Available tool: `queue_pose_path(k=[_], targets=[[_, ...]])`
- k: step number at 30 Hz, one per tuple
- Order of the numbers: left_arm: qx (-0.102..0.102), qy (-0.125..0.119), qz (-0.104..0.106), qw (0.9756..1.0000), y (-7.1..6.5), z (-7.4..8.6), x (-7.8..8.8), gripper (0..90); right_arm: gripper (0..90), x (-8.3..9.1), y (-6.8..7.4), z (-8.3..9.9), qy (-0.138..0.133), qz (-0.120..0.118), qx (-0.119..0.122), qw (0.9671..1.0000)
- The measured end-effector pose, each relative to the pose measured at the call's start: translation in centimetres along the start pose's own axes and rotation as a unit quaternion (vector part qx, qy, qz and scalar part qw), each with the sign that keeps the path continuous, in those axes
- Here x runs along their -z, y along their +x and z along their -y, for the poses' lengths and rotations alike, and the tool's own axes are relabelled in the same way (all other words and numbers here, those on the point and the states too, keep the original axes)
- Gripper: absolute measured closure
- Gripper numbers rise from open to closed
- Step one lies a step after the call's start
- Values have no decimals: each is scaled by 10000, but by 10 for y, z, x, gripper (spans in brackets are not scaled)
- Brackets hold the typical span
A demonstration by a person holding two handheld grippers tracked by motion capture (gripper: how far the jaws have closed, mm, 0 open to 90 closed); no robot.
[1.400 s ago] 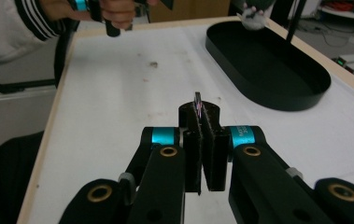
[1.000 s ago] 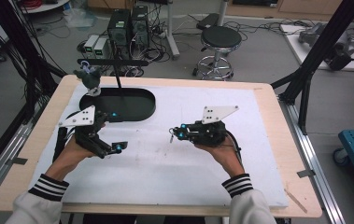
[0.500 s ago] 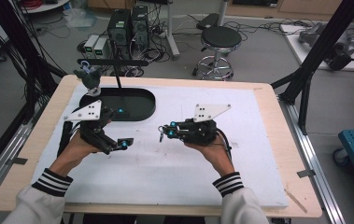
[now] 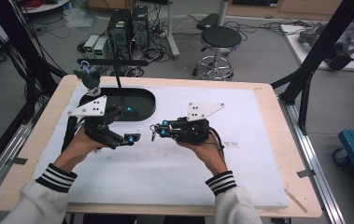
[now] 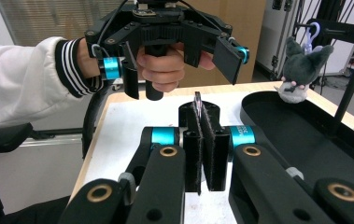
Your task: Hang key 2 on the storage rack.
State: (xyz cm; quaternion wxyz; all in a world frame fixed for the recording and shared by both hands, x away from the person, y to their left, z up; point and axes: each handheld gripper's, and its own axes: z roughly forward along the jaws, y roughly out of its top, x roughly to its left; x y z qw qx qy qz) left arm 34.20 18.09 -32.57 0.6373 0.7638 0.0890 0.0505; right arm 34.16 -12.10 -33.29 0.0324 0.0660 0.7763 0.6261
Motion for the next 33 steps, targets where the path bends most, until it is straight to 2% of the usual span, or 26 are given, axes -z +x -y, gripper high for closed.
queue_pose_path(k=[4,9,14,23,33], targets=[[-45,-12,79,10000,0,-1,-2,291,882,-2,0,-1,-26,-26,-20,10000],[6,93,130,9999,0,0,-5,317,882,-6,0,-2,-76,-86,-25,9999],[-38,65,210,9998,-2,-1,-8,380,882,-11,1,-2,-71,-133,-1,9999],[-69,22,261,9996,-3,-3,-6,604,882,-17,1,-3,-96,-214,-1,9997],[-96,-43,328,9994,-5,-4,-6,740,881,-16,1,-3,-124,-199,-52,9997]])
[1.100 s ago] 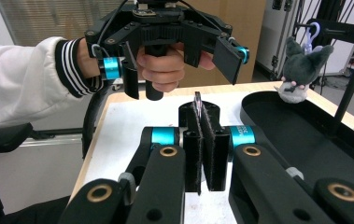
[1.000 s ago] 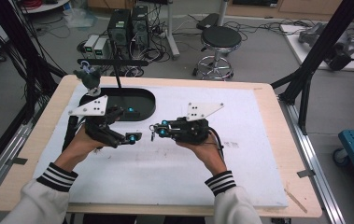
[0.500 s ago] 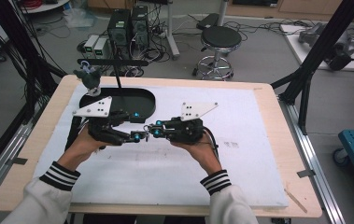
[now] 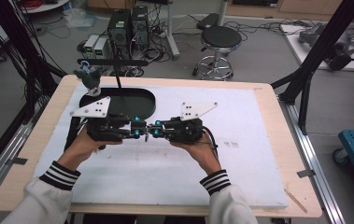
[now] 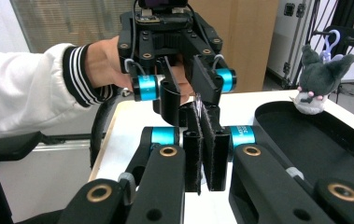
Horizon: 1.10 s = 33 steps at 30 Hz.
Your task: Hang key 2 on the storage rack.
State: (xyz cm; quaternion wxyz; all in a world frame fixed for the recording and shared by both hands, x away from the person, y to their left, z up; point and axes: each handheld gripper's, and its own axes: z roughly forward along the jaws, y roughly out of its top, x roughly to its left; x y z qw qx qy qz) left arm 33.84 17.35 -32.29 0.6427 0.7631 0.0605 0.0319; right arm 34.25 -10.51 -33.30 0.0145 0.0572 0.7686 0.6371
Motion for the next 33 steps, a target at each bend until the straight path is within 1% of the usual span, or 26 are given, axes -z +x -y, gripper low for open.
queue_pose_path(k=[2,6,7,11,14,18,21,22,23,25,27,28,33], targets=[[-38,-2,-2,10000,0,0,0,765,882,0,0,0,-17,-17,-8,10000],[-42,-12,17,10000,-1,0,0,808,882,1,0,0,-33,-24,1,10000],[-41,-11,-13,10000,-1,0,0,809,881,1,0,0,-46,-34,17,10000],[-38,-25,1,10000,-1,0,0,813,881,1,0,0,-45,-49,-25,10000],[-46,-52,-19,10000,-1,0,1,847,882,1,0,0,-79,-83,-20,9999],[-30,-94,32,9999,-1,0,1,854,881,1,-1,0,-128,-107,-20,9999],[-30,-117,57,9999,-1,0,1,856,881,1,-1,0,-167,-173,-42,9997],[-1,-142,88,9999,-1,0,1,858,881,1,-1,0,-170,-184,-43,9997],[-18,-138,127,9998,-1,0,2,862,881,1,-1,0,-195,-213,-26,9996],[-28,-154,180,9997,-1,-1,2,873,880,2,-1,0,-230,-246,-66,9994],[30,-211,241,9995,-1,-1,2,877,880,2,-2,1,-287,-346,-79,9990],[14,-199,258,9995,-1,-1,2,878,880,2,-2,0,-296,-355,-62,9989],[-31,-190,237,9995,-2,-1,2,880,879,2,-2,1,-294,-387,-45,9988]])
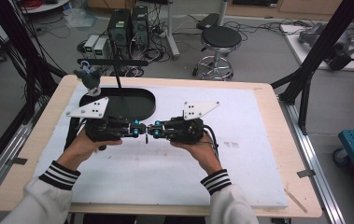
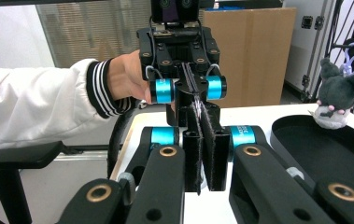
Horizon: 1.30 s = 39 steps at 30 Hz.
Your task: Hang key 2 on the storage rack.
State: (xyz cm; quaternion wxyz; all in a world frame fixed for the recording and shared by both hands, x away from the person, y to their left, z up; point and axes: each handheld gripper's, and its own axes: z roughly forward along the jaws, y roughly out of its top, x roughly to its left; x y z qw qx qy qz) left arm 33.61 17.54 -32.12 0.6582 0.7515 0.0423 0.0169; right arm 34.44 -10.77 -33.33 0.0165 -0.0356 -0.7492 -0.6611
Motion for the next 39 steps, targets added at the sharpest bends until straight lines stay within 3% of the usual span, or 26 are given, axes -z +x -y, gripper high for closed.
queue_pose_path(k=[8,12,13,14,16,18,20,24,29,33,36,39], targets=[[-1,50,-119,9999,-1,-1,1,882,831,-1,-1,1,-52,37,-4,10000],[-14,38,-213,9998,0,-1,2,882,657,-1,0,1,-54,230,58,9997],[-9,27,-214,9998,0,-1,2,883,588,-1,2,1,-26,387,25,9992],[-15,23,-231,9997,-1,-1,3,882,589,-1,2,2,-30,477,18,9989],[-34,49,-246,9997,0,-1,4,882,464,0,2,3,-98,451,-62,9989],[-36,40,-329,9994,0,-2,5,883,203,0,6,3,-64,829,6,9965],[-47,18,-390,9992,0,-3,8,883,101,0,10,3,219,1390,280,9897],[-67,34,-577,9983,0,-4,15,882,101,9,12,7,226,1645,203,9859],[-83,78,-945,9955,3,-9,28,882,101,34,20,13,112,1992,146,9798],[-50,54,-1250,9921,7,-12,38,882,101,57,27,22,181,2329,77,9723],[-32,136,-1528,9882,13,-13,46,882,101,74,34,31,148,2550,79,9668],[-46,206,-1757,9842,18,-16,52,882,101,92,39,40,126,2851,46,9584]])
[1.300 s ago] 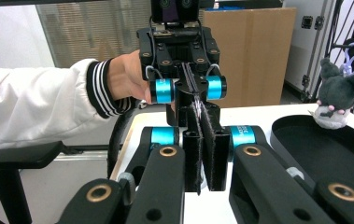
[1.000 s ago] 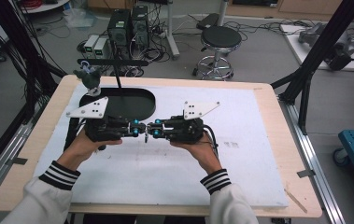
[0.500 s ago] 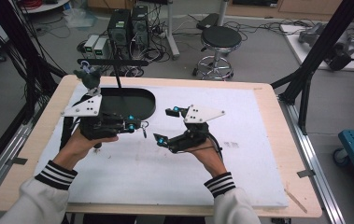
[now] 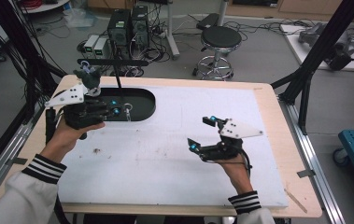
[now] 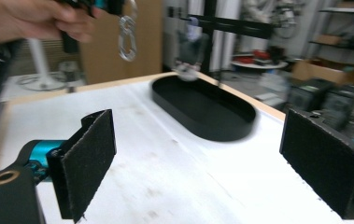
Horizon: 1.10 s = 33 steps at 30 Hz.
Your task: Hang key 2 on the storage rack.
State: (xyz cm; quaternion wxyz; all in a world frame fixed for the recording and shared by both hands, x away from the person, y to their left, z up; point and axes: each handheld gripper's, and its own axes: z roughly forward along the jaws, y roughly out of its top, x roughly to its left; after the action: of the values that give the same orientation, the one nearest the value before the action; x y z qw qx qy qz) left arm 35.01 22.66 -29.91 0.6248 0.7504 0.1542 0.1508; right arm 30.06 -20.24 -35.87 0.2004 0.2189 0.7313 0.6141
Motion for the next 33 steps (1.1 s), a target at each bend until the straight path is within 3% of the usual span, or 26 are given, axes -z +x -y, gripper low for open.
queue_pose_path(k=[7,13,19,25,30,33], targets=[[61,79,-392,9992,17,-9,7,882,101,37,-10,23,-210,658,-248,9973],[100,110,-558,9983,29,-15,7,882,101,59,-12,41,-310,1063,-331,9933],[92,299,-618,9976,47,-26,5,882,101,74,-11,60,-424,1297,-295,9902],[87,403,-654,9970,63,-34,6,882,100,87,-14,71,-663,1552,-520,9843],[77,546,-727,9958,76,-40,8,882,100,94,-15,80,-881,1696,-531,9801],[-3,712,-777,9944,84,-44,8,882,100,95,-14,82,-892,1759,-467,9793]])
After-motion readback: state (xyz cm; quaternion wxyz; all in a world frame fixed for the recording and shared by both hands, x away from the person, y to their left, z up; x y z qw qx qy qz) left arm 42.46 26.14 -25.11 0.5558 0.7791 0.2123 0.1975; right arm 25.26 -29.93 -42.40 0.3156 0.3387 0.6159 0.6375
